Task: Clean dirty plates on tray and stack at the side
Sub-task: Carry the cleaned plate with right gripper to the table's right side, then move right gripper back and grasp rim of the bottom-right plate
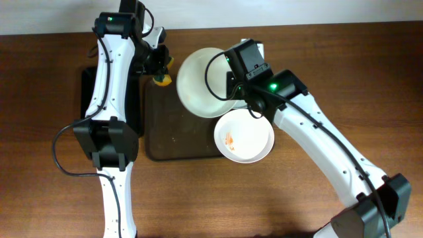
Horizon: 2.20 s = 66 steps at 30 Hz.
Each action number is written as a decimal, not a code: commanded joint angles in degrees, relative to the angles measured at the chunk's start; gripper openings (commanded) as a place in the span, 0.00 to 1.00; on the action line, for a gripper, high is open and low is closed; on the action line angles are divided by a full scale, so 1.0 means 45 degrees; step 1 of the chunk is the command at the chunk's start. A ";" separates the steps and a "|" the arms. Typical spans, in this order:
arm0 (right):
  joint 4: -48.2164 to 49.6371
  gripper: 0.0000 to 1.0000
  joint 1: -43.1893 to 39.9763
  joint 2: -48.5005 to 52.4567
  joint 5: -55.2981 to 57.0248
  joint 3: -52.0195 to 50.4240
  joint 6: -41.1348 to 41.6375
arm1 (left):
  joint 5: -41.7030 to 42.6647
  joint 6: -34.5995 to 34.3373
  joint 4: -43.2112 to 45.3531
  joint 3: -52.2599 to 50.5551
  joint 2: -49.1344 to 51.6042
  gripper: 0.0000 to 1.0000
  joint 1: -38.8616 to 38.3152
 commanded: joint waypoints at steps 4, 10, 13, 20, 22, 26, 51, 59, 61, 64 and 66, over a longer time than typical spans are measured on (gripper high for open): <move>-0.0631 0.04 0.1481 -0.0015 0.6057 0.0087 -0.0049 | -0.0053 0.0194 0.0068 0.0102 -0.0257 0.01 -0.0005; -0.0311 0.04 0.3968 -0.0010 1.1531 0.0087 -0.0053 | -0.0053 0.0194 0.0063 0.0102 -0.0257 0.01 -0.0005; -0.0165 0.04 0.4935 -0.0010 1.3673 0.0087 -0.0053 | -0.0053 0.0189 0.0015 0.0102 -0.0257 0.01 -0.0005; -0.0019 0.04 0.5071 -0.0044 1.3454 0.0092 0.0049 | -0.0053 0.0189 0.0010 0.0102 -0.0257 0.01 -0.0019; -0.0282 0.04 0.4454 -0.0442 1.1162 0.0092 0.0049 | -0.0053 0.0194 -0.0049 0.0102 -0.0257 0.01 -0.0019; -0.1064 0.04 0.0393 -0.2375 0.3662 0.0092 0.0044 | -0.0262 0.0194 -0.0282 0.0102 -0.0257 0.01 -0.0019; -0.1899 0.04 -1.0856 0.3483 -0.2827 -0.0869 -0.0855 | -0.0393 0.0194 -0.0170 0.0102 -0.0257 0.01 -0.0019; -0.2652 0.82 -1.0778 0.3390 -0.5304 -0.0228 -0.1637 | -0.0393 0.0194 -0.0160 0.0102 -0.0257 0.01 -0.0019; -0.3055 0.80 -1.0414 0.2934 -0.6620 0.0087 -0.2006 | -0.0393 0.0194 -0.0151 0.0102 -0.0257 0.01 -0.0019; -0.3687 0.74 -0.9350 0.2560 -0.7893 0.0083 -0.2195 | -0.0393 0.0194 -0.0112 0.0102 -0.0257 0.01 -0.0024; -0.4095 0.71 -0.8184 0.2565 -0.7616 -0.0287 -0.2191 | -0.0393 0.0194 -0.0112 0.0102 -0.0257 0.01 -0.0024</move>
